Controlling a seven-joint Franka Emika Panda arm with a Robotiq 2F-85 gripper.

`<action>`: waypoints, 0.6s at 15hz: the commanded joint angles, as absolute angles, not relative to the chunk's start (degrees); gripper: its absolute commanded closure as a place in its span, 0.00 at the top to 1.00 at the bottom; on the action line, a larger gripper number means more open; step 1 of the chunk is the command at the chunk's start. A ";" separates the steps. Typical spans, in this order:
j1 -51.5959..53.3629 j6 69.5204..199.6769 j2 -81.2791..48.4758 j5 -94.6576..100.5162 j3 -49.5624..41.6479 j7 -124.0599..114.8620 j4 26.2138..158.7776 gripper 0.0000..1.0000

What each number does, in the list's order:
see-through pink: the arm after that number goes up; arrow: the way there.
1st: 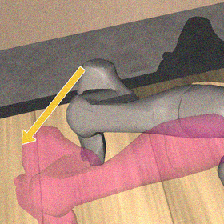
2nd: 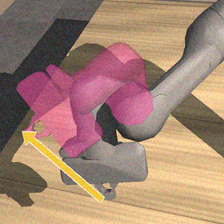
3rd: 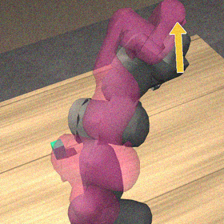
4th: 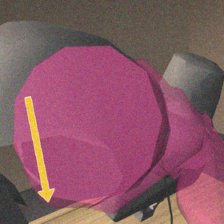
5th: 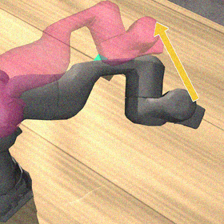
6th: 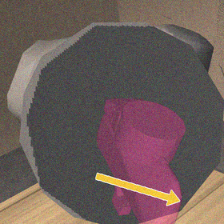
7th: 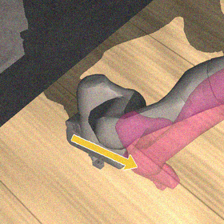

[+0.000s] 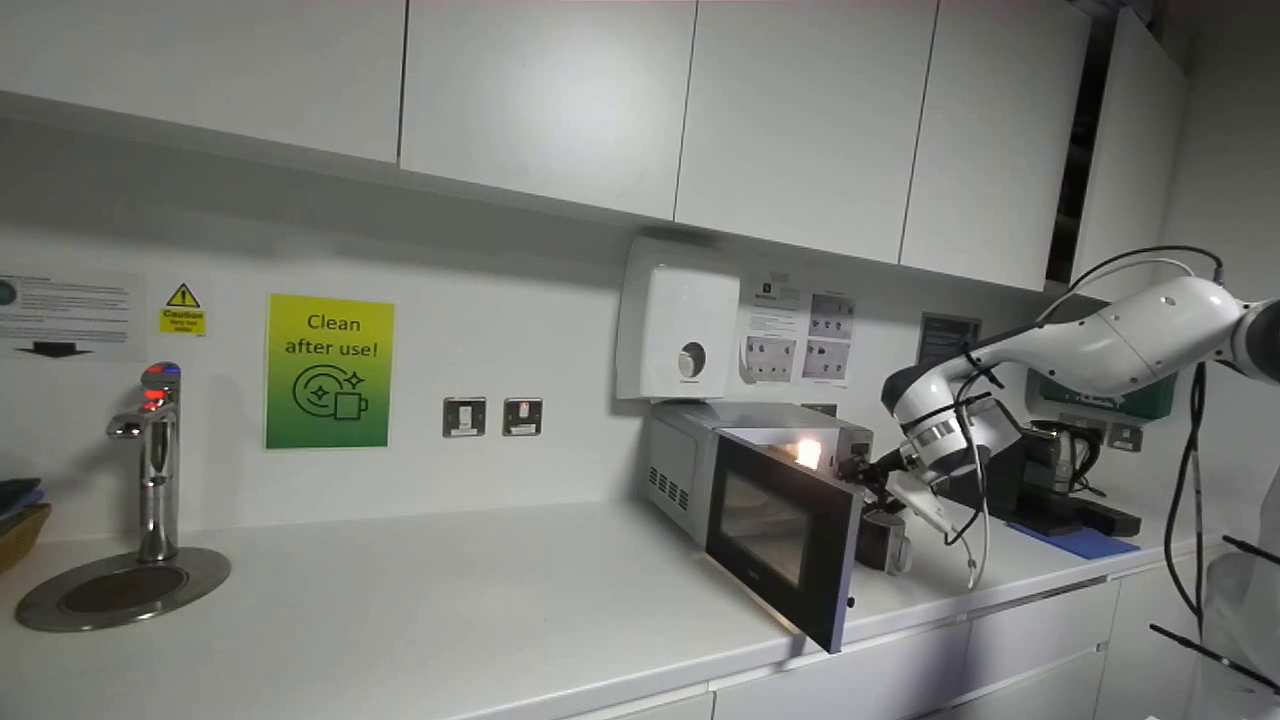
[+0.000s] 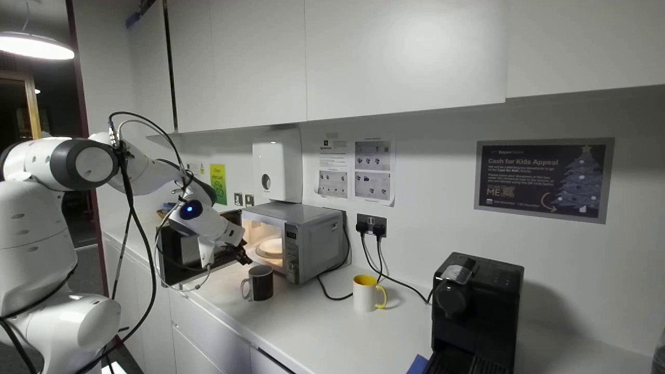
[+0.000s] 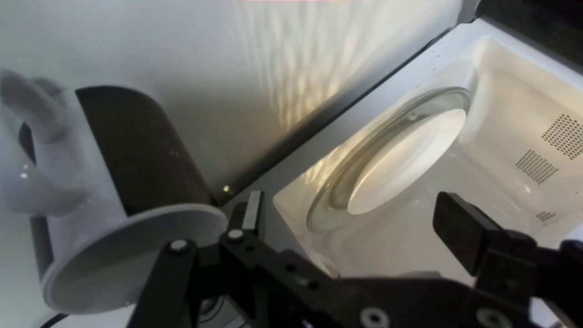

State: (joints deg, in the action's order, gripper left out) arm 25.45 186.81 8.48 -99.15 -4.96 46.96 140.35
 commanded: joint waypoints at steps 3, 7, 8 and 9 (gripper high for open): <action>25.25 183.13 12.47 -86.94 -7.36 42.65 145.36 1.00; 22.64 181.65 12.15 -72.55 -6.60 35.89 147.95 1.00; 21.55 180.81 12.23 -68.69 -6.24 33.99 148.22 1.00; 20.35 179.90 12.41 -64.70 -5.80 31.94 148.36 1.00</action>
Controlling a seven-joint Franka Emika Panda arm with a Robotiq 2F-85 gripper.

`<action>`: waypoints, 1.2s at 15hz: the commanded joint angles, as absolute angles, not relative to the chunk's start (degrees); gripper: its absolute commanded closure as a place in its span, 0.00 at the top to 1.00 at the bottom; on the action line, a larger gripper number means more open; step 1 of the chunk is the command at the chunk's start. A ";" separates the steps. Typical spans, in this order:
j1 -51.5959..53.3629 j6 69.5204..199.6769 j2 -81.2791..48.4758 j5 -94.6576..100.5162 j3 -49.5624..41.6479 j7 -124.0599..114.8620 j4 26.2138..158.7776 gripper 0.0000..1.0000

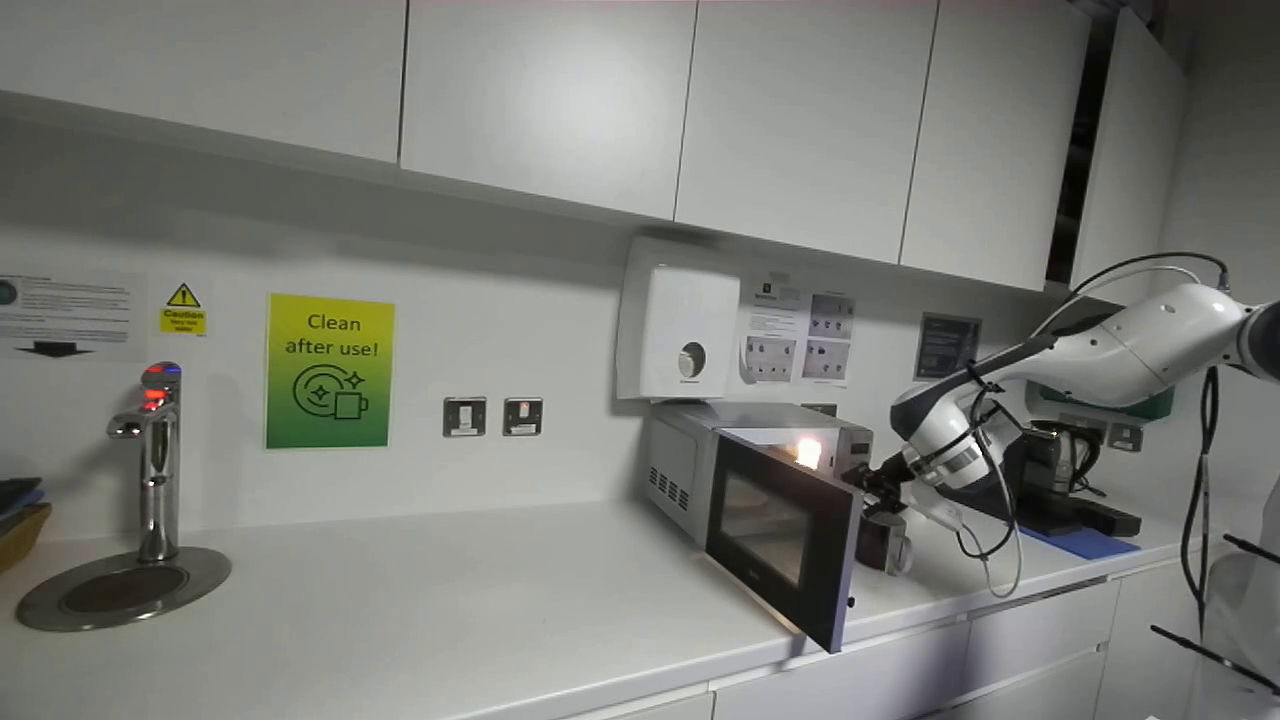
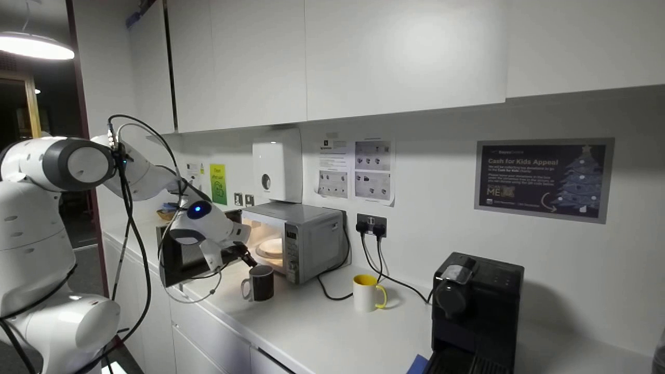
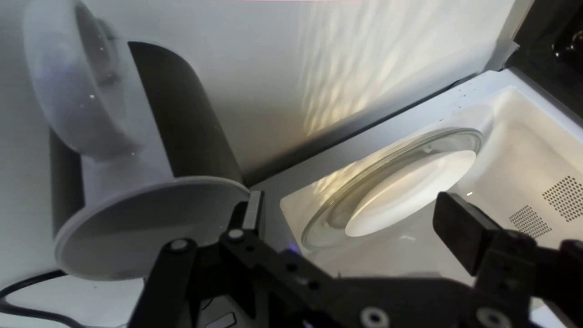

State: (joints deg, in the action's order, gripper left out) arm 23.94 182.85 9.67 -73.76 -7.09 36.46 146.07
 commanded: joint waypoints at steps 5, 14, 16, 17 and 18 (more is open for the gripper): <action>12.16 173.37 14.40 -43.57 -2.97 19.69 147.49 1.00; 7.22 155.16 23.34 -20.45 -1.38 0.02 141.95 1.00; 7.24 150.90 24.50 -19.92 -1.22 -1.14 140.78 1.00; 6.96 149.00 24.84 -19.38 -0.97 -1.73 140.37 1.00; 6.41 146.74 25.02 -18.28 -0.60 -2.44 140.00 1.00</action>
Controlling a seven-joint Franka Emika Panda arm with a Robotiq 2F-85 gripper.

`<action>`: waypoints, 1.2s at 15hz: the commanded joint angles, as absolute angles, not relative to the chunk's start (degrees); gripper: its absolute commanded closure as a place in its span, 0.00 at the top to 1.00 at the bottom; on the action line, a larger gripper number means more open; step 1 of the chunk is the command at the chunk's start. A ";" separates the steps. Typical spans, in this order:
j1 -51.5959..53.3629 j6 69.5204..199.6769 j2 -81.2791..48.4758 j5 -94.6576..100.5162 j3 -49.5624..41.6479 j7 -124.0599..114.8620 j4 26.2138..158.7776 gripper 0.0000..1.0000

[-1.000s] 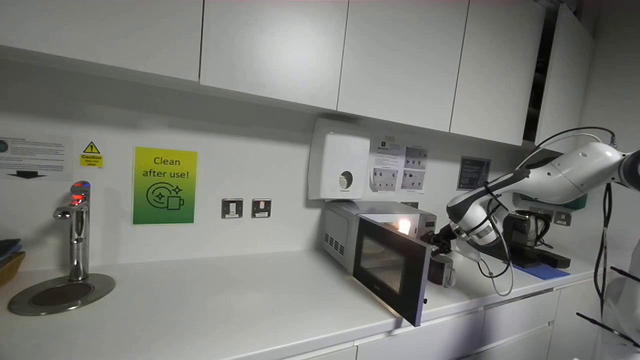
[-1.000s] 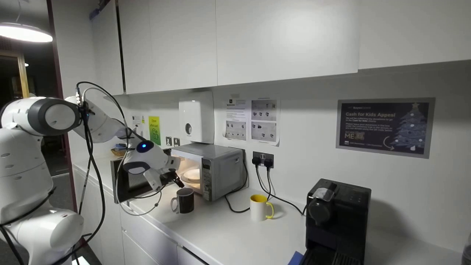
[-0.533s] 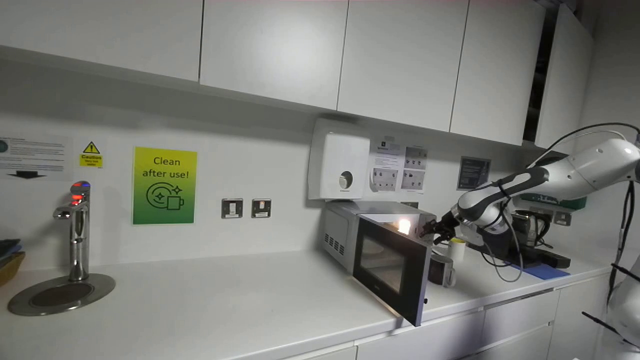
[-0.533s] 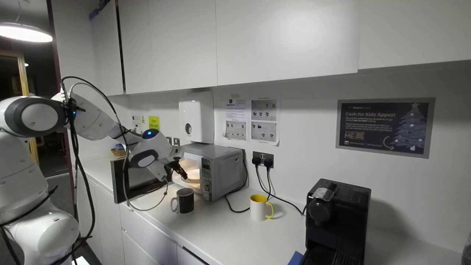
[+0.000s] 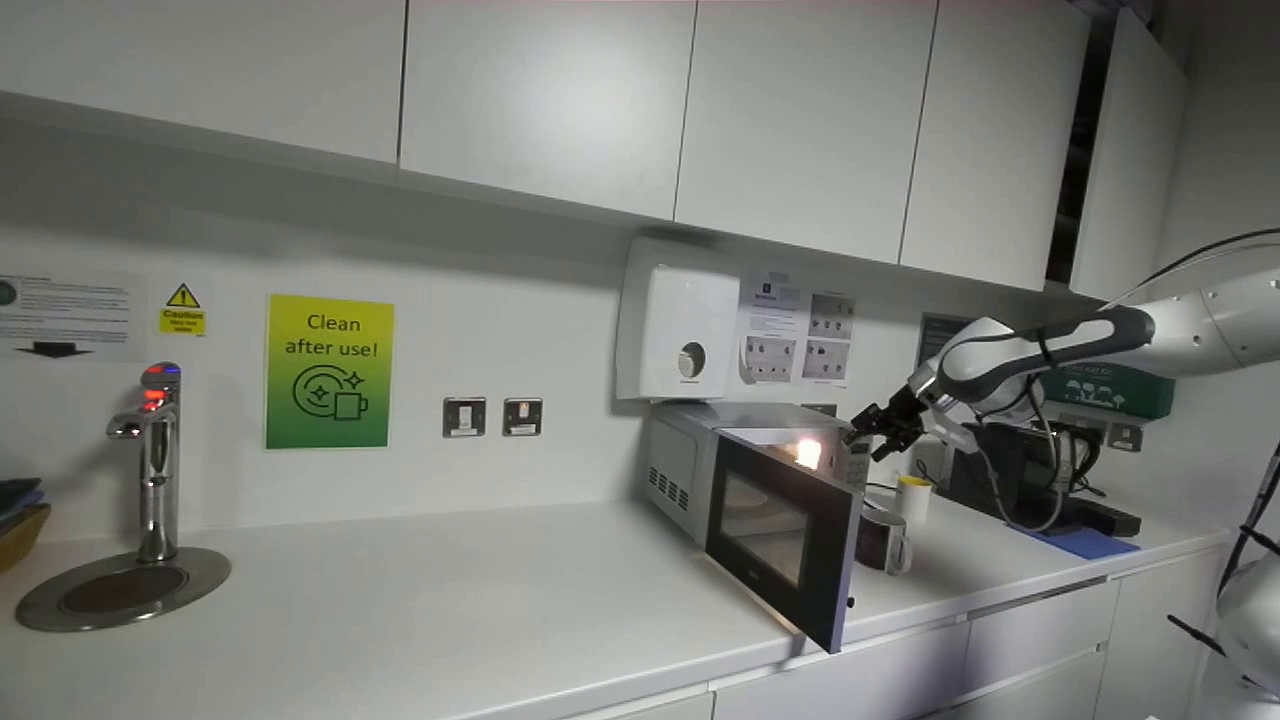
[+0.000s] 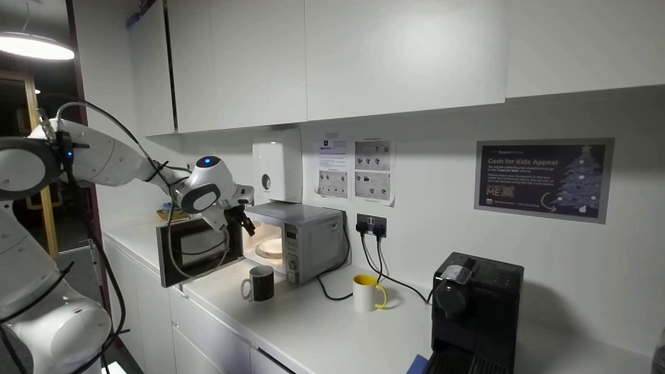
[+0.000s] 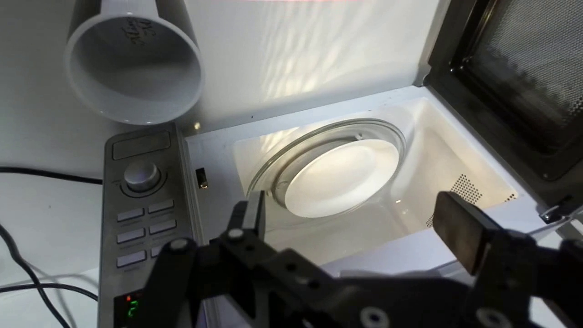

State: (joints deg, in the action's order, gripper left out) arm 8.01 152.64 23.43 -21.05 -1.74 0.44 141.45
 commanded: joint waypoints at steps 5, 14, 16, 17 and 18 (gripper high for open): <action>4.19 140.29 25.22 -12.52 1.26 -5.71 138.98 1.00; 2.19 139.45 31.28 -7.93 3.20 -10.14 145.99 1.00; 2.13 139.12 33.97 -7.97 3.23 -10.10 148.60 1.00; 2.11 138.70 35.45 -8.09 3.08 -9.89 149.83 1.00; 1.92 138.63 36.91 -8.13 3.06 -10.06 150.99 1.00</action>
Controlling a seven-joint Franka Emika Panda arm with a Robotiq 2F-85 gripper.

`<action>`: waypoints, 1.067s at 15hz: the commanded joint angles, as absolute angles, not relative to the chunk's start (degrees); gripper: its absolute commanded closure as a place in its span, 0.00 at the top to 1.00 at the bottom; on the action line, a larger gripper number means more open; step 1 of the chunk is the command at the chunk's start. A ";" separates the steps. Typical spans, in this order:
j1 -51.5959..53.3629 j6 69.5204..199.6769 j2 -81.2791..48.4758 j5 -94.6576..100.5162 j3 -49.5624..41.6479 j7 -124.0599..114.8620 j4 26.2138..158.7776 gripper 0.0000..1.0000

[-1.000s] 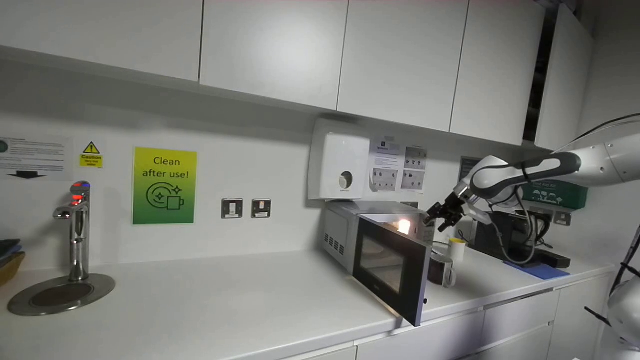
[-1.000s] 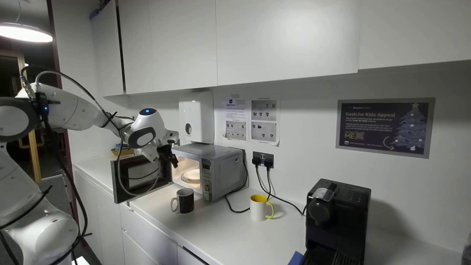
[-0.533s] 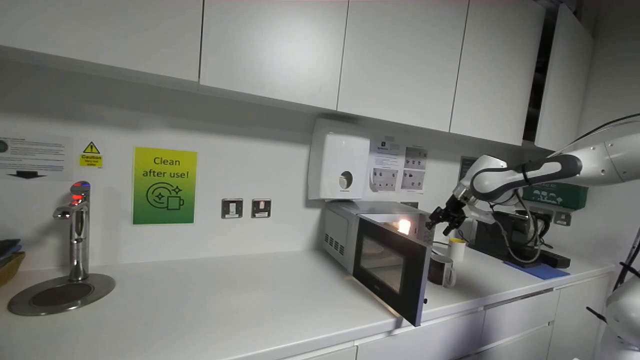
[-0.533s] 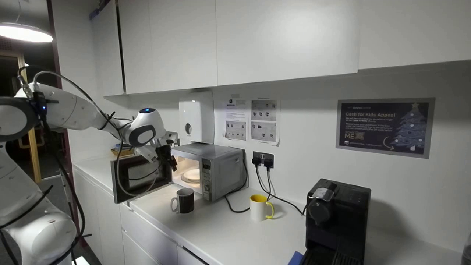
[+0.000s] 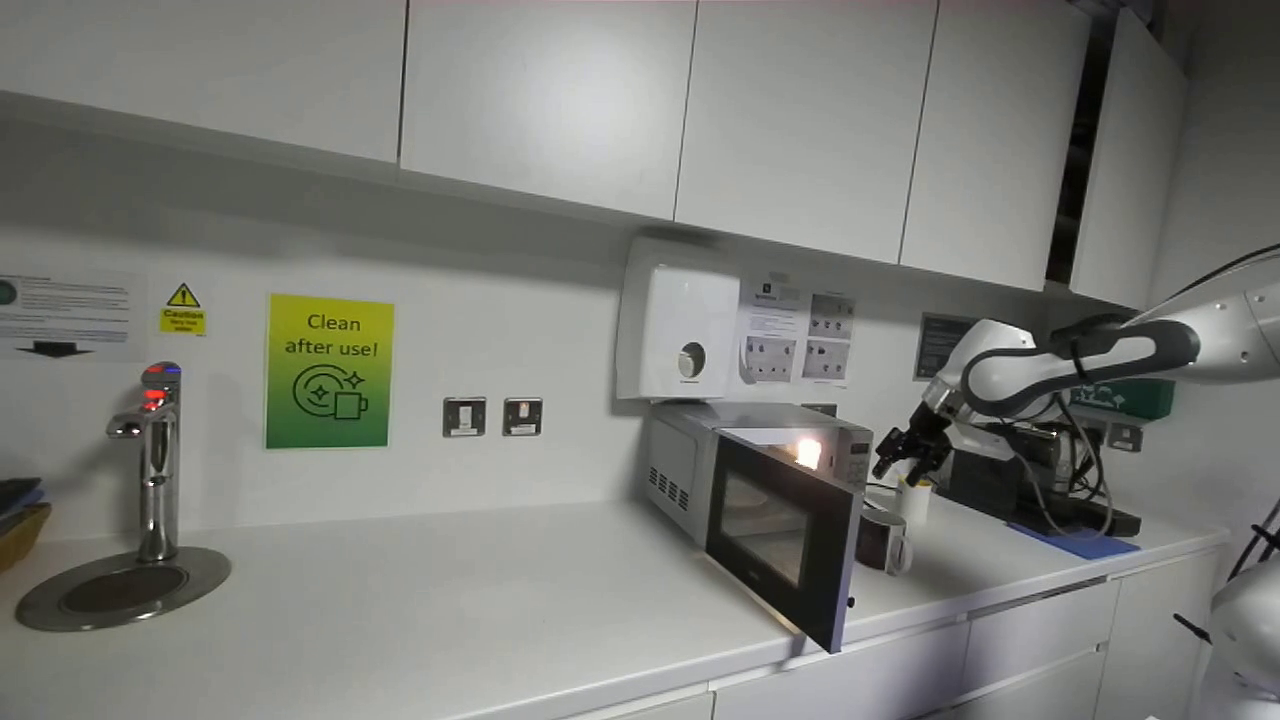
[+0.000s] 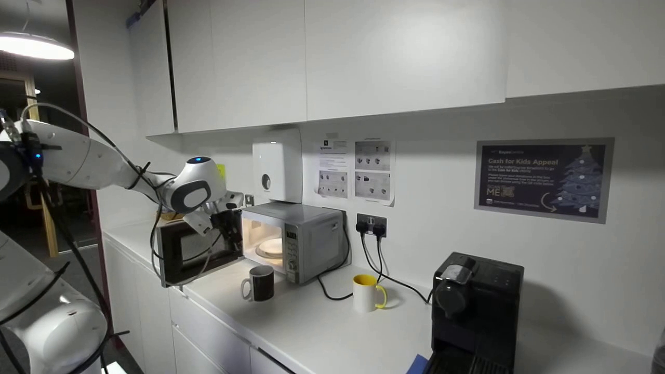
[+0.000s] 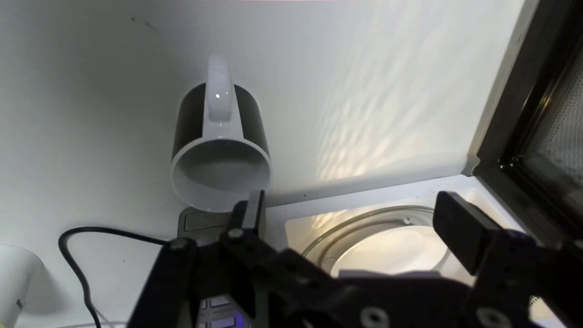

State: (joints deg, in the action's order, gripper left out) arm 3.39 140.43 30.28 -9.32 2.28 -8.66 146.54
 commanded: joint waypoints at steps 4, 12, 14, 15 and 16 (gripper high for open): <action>0.22 138.33 42.18 -7.13 3.28 -10.14 155.03 1.00; -2.90 138.02 45.61 -2.43 1.52 -6.94 159.77 1.00; -2.25 139.23 44.12 -3.58 1.87 -7.93 159.08 1.00; -2.27 139.17 44.00 -3.60 1.50 -7.48 159.21 1.00; -2.28 139.14 43.90 -3.61 1.23 -7.18 159.21 1.00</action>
